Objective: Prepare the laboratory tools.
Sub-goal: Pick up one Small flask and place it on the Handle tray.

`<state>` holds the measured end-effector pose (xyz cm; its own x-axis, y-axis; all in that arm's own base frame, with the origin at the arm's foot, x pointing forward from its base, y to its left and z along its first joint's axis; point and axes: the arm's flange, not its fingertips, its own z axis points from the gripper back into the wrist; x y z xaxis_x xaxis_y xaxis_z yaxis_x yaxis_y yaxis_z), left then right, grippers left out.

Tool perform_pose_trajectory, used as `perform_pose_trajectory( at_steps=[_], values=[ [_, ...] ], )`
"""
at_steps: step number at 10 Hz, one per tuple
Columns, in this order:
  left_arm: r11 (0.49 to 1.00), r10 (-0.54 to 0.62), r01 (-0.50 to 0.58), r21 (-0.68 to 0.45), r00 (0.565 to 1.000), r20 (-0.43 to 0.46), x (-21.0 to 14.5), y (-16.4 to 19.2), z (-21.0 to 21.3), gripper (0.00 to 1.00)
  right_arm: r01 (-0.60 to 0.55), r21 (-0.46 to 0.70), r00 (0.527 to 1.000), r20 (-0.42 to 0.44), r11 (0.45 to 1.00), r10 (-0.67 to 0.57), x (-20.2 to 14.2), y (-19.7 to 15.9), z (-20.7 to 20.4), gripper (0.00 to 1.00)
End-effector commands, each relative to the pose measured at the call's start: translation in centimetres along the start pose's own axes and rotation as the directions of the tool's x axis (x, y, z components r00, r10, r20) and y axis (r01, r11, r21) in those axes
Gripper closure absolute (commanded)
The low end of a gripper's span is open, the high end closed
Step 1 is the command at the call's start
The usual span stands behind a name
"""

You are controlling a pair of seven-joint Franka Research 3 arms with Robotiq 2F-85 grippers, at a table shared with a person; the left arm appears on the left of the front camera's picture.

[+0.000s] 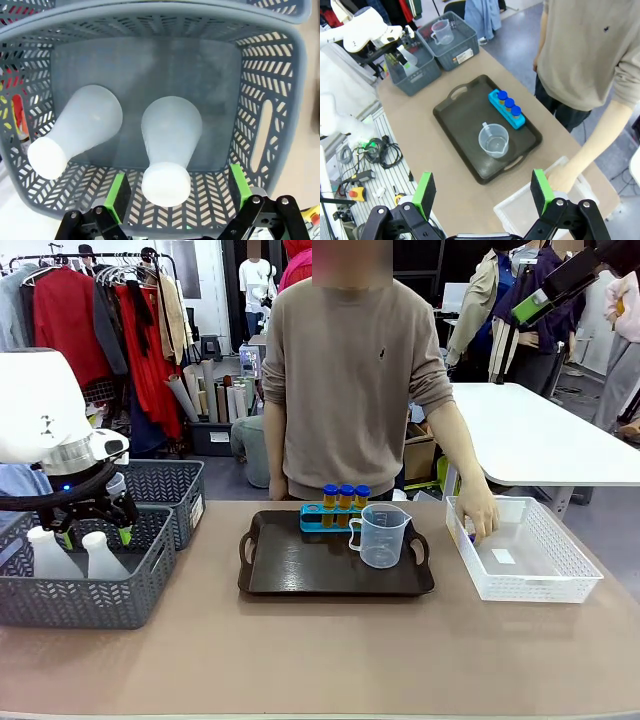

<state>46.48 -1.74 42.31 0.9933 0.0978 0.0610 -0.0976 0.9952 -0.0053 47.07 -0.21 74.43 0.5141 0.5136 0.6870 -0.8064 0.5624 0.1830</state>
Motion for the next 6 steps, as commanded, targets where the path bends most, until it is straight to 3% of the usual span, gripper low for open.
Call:
perform_pose_trajectory(
  at_steps=[1, 3, 6],
  values=[
    [1.000, -0.008, 0.008, -0.022, 1.000, 0.004, 0.04, 0.58, -0.70, 0.00, 0.000, -0.003, 1.000, 0.002, 1.000, 0.000, 0.05, 0.22, 0.07, 0.00],
    [1.000, -0.005, 0.005, -0.015, 1.000, 0.002, 0.08, 0.66, -1.25, 0.00, 0.000, -0.003, 1.000, 0.002, 1.000, 0.000, 0.05, 0.22, 0.07, 0.00],
    [1.000, 0.003, -0.003, -0.012, 1.000, -0.005, 0.30, 0.76, -1.03, 0.59, 0.000, -0.003, 1.000, 0.002, 1.000, 0.000, 0.05, 0.22, 0.07, 0.00]
  ],
)
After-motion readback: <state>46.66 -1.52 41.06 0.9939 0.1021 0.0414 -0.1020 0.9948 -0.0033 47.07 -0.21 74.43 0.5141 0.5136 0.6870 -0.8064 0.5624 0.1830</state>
